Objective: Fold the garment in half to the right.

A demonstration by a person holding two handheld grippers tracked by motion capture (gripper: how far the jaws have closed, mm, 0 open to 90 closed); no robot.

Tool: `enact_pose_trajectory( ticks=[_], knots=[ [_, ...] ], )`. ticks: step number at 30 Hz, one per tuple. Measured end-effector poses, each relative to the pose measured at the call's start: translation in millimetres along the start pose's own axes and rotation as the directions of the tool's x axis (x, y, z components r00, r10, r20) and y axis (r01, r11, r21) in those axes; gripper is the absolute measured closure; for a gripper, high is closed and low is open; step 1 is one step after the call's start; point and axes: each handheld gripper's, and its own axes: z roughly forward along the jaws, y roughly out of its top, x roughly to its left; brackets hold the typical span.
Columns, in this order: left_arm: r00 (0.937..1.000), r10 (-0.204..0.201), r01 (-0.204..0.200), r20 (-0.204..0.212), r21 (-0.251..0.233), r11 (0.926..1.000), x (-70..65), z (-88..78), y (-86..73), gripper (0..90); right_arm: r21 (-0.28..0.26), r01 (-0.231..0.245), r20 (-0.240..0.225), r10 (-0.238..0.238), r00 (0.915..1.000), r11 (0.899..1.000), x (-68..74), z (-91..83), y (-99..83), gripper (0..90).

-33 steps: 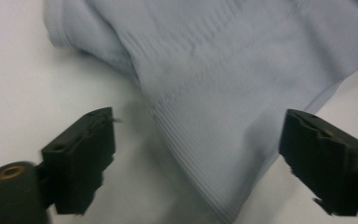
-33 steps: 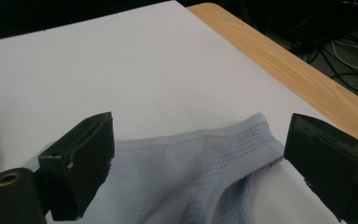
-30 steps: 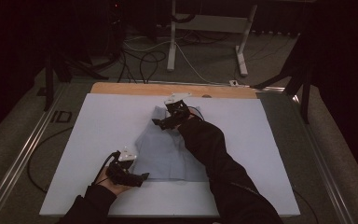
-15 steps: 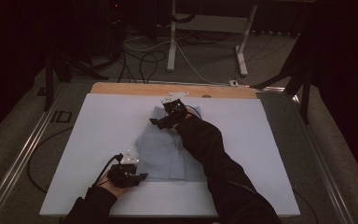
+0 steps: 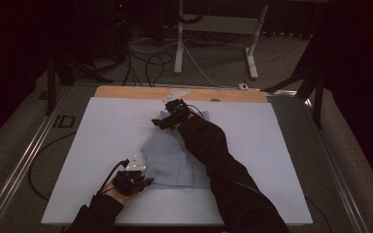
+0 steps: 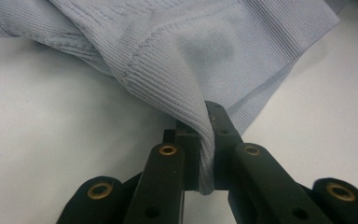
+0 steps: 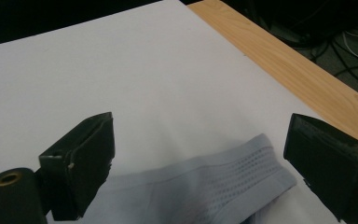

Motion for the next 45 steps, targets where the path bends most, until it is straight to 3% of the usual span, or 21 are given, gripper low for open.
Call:
enact_pose_trajectory(
  ticks=[8, 11, 13, 16, 18, 25, 27, 28, 33, 37, 45],
  knots=[
    [0.9998, 0.005, -0.006, -0.020, -0.030, 0.9995, -2.1, -0.4, -1.5, 86.8, 0.024, -0.035, 0.002, 0.035, 0.9994, 0.999, -10.4, 12.6, 5.1, 8.6],
    [0.9996, 0.010, -0.011, -0.028, -0.038, 0.9992, -2.2, -0.6, -0.4, 86.8, 0.026, -0.052, 0.035, 0.051, 0.9981, 0.998, -13.3, 16.4, 5.6, 8.6],
    [0.9994, 0.016, -0.018, -0.029, -0.037, 0.9991, -2.5, 0.0, -0.3, 86.8, 0.047, -0.126, 0.038, 0.124, 0.9916, 0.991, -19.9, 22.7, 4.6, 8.6],
    [0.9995, 0.014, -0.015, -0.028, -0.039, 0.9991, -2.2, 0.3, -0.4, 86.8, 0.063, -0.133, 0.051, 0.129, 0.9903, 0.989, -23.8, 27.0, 3.7, 8.8],
    [0.9995, 0.016, -0.017, -0.027, -0.040, 0.9990, -2.7, 0.5, 0.0, 86.8, 0.098, -0.162, 0.069, 0.156, 0.9854, 0.982, -28.3, 33.0, 3.5, 13.0],
    [0.9996, 0.018, -0.019, -0.024, -0.042, 0.9989, -2.6, 0.7, 1.0, 86.8, 0.169, -0.167, 0.127, 0.147, 0.9810, 0.971, -30.6, 45.4, 4.3, 21.3],
    [0.9996, 0.015, -0.016, -0.023, -0.044, 0.9989, -3.0, 0.7, 0.9, 86.8, 0.183, -0.185, 0.139, 0.161, 0.9771, 0.966, -32.7, 48.9, 3.3, 23.7],
    [0.9995, 0.017, -0.018, -0.025, -0.043, 0.9989, -3.3, 0.7, 0.8, 86.9, 0.204, -0.205, 0.153, 0.175, 0.9726, 0.957, -34.0, 53.2, 1.8, 24.9],
    [0.9996, 0.019, -0.020, -0.023, -0.045, 0.9988, -3.9, 0.3, 1.2, 86.8, 0.244, -0.227, 0.197, 0.181, 0.9636, 0.943, -34.9, 62.5, -0.5, 30.3],
    [0.9997, 0.016, -0.016, -0.019, -0.047, 0.9988, -3.5, 0.1, 1.6, 86.8, 0.260, -0.213, 0.217, 0.158, 0.9634, 0.942, -33.5, 67.4, -0.2, 36.0],
    [0.9998, 0.015, -0.016, -0.015, -0.050, 0.9986, -2.8, 0.8, 1.8, 86.8, 0.318, -0.155, 0.222, 0.085, 0.9713, 0.935, -28.6, 75.6, -2.7, 50.6]
  ],
)
